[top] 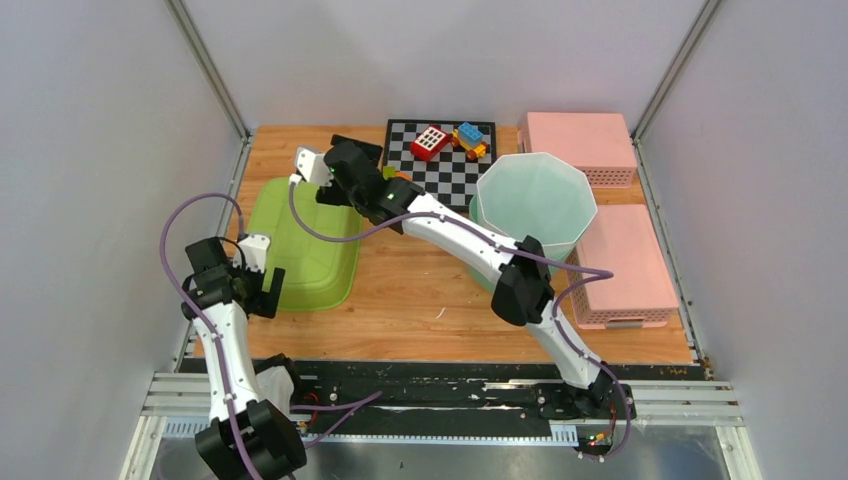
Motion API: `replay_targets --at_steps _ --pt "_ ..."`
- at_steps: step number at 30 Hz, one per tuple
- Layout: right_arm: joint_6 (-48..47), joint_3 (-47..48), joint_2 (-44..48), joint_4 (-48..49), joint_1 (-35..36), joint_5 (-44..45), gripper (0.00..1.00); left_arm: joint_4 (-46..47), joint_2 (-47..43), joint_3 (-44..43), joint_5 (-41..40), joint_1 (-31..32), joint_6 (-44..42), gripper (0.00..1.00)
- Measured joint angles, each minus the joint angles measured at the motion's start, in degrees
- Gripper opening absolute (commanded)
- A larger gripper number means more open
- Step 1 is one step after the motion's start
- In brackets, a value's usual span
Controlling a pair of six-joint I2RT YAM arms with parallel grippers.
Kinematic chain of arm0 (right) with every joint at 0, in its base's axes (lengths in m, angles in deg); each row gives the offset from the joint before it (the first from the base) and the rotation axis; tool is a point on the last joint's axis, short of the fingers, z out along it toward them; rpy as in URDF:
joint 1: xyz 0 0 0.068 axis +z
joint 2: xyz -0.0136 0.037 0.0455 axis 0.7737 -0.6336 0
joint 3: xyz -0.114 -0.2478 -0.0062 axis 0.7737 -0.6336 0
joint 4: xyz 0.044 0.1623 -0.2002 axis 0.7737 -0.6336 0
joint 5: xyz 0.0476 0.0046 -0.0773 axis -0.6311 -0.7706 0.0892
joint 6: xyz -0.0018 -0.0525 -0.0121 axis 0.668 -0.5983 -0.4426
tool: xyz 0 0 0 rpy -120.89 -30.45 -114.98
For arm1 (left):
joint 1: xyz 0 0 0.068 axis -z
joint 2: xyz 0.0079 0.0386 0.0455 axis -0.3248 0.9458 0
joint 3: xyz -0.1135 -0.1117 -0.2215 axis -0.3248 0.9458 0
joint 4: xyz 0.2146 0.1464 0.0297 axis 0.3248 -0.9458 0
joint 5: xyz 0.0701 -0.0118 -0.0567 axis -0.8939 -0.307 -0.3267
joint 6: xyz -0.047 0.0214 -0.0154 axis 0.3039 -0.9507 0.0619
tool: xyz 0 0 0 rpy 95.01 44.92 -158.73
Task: Turn the large container upside down
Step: Move the container to the center of the board.
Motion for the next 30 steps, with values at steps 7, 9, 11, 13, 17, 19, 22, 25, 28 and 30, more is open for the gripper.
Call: replay_targets --at_steps 7,9,11,13,17,19,22,25,28,30 --pt "2.4 3.8 -8.0 8.2 0.0 -1.4 0.97 -0.6 5.6 -2.1 -1.3 0.0 0.9 1.0" --pt "2.6 4.9 -10.0 9.9 0.0 -1.6 0.96 -0.5 6.1 -2.1 -2.6 0.0 1.0 1.0" --pt "2.6 5.3 -11.3 11.5 0.0 -1.6 0.96 -0.2 6.5 -2.1 -3.7 0.0 1.1 1.0" --pt "2.6 5.8 -12.6 12.8 -0.1 -1.6 0.95 0.4 7.2 -2.1 -4.4 0.0 1.3 1.0" --pt "2.7 7.0 -14.8 14.7 -0.3 -1.8 0.95 2.3 9.3 -2.1 -6.0 0.0 2.0 1.0" --pt "2.7 7.1 -15.3 15.2 -0.5 -2.0 0.95 3.3 9.9 -2.1 -6.8 0.0 2.3 1.0" --pt "2.7 8.0 -15.9 16.1 -0.8 -2.5 0.93 4.9 10.6 -2.1 -7.7 0.0 2.7 1.0" --pt "2.7 9.2 -16.4 17.1 -0.8 -3.2 0.92 6.3 11.8 -2.1 -8.7 0.0 3.3 1.0" --pt "2.7 9.9 -17.1 18.9 -1.0 -4.2 0.9 7.6 12.5 -2.1 -9.9 0.0 3.8 1.0" --pt "2.7 10.4 -17.9 20.0 -1.0 -4.6 0.9 8.3 12.7 -2.1 -10.8 0.0 4.0 1.0"
